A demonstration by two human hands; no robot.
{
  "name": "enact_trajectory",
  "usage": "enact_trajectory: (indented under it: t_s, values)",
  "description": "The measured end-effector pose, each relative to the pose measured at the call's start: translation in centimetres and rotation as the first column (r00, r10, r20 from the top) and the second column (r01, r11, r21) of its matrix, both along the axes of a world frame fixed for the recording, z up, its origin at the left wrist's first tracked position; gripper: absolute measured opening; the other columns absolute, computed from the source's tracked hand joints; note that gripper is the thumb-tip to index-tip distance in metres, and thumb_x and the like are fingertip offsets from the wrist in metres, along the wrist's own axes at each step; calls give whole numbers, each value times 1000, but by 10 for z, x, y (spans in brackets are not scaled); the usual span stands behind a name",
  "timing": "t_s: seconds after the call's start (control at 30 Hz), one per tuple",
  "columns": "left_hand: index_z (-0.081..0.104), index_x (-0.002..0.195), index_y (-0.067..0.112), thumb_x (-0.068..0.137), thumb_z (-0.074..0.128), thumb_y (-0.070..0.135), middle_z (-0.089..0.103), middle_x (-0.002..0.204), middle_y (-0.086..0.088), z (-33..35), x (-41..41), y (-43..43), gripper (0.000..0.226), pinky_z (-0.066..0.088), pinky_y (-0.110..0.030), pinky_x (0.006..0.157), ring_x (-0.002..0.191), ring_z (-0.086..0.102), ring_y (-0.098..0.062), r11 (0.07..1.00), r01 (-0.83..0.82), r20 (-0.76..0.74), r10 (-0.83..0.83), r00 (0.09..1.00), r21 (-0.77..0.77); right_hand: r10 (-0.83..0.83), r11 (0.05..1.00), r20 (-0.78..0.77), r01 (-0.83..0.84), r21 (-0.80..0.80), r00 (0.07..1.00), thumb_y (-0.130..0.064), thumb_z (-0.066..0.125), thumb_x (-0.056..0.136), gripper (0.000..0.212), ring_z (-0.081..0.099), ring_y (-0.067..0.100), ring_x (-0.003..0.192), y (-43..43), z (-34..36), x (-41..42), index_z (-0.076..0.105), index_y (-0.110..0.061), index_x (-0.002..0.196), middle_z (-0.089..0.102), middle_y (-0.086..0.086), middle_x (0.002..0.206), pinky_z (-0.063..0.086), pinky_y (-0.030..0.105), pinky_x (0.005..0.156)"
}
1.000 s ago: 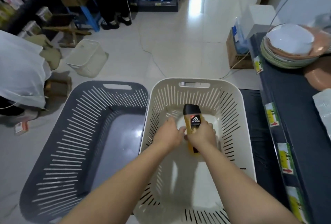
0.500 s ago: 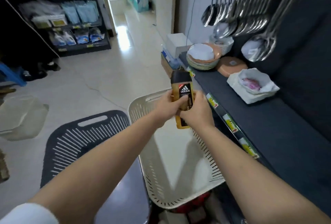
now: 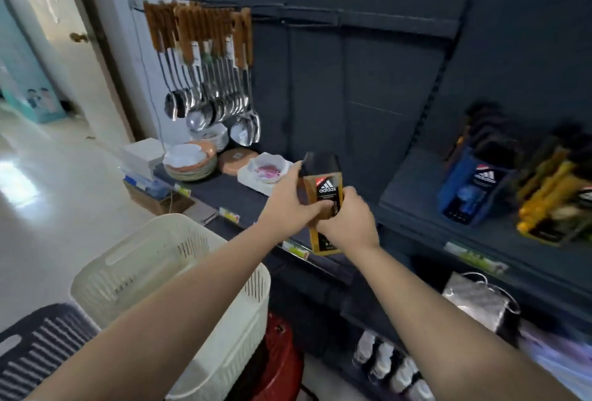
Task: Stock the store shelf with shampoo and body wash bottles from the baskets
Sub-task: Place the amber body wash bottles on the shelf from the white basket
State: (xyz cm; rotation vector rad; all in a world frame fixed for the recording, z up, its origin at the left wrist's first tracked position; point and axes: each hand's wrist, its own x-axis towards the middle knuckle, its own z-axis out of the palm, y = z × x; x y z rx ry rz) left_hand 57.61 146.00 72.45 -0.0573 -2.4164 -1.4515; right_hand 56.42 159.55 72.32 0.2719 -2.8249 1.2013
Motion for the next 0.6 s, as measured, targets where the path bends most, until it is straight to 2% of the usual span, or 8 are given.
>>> enact_trajectory:
  t_s: [0.07,0.13,0.2,0.23,0.33,0.43,0.5,0.6]
  values:
    - [22,152,26,73,82,31,52,126,19,5,5,43,99,42,-21,99,117,53,-2,996,85,-21,-85,996,-25,-62,998,-39,63,29,997,-36,76,67,48,58,22,91,45,2,13,45,-18,99,57,0,100,46,34,68]
    - [8,156,30,77,81,28,55,123,18,9,16,89,107,41,-11,92,110,55,1,985,165,-4,-165,986,-41,-126,990,-59,129,51,990,-37,76,69,47,58,22,93,91,6,28,44,-19,99,57,0,102,45,33,67]
    - [3,156,29,80,79,25,58,111,24,14,29,135,108,42,-3,82,95,57,11,968,252,-9,-252,968,-23,-191,980,-68,195,47,979,-38,76,69,49,59,22,94,136,9,44,46,-18,102,57,1,105,47,33,69]
    - [2,156,28,81,79,24,59,109,23,15,33,156,108,44,-5,83,94,58,11,957,288,-15,-288,957,-12,-223,974,-74,226,36,972,-37,77,69,50,60,23,95,156,11,51,46,-17,103,58,2,106,49,34,71]
    - [-1,156,29,83,77,20,56,121,18,19,39,212,108,47,-19,93,108,58,-1,930,369,-53,-368,928,10,-310,951,-87,309,-23,947,-32,79,68,51,59,23,94,209,19,69,45,-16,103,57,2,107,46,32,69]
    - [-4,155,35,86,74,22,60,117,11,26,40,258,105,53,-25,81,94,63,-9,913,396,-131,-407,904,-103,-409,910,-119,396,-120,905,-25,77,72,47,57,22,97,246,22,82,45,-15,106,55,3,110,41,30,69]
    - [-7,154,40,87,72,23,61,109,3,31,37,282,104,55,-33,71,79,63,-12,889,426,-169,-452,876,-165,-483,869,-147,453,-196,863,-23,75,75,48,56,23,102,262,22,87,46,-13,112,55,4,114,45,32,73]
    - [-9,152,43,88,70,20,57,115,-1,38,23,309,105,56,-40,76,81,64,-16,860,449,-197,-497,845,-244,-559,811,-160,497,-309,814,-19,74,76,52,55,25,107,279,26,81,46,-10,119,53,6,120,50,39,85]
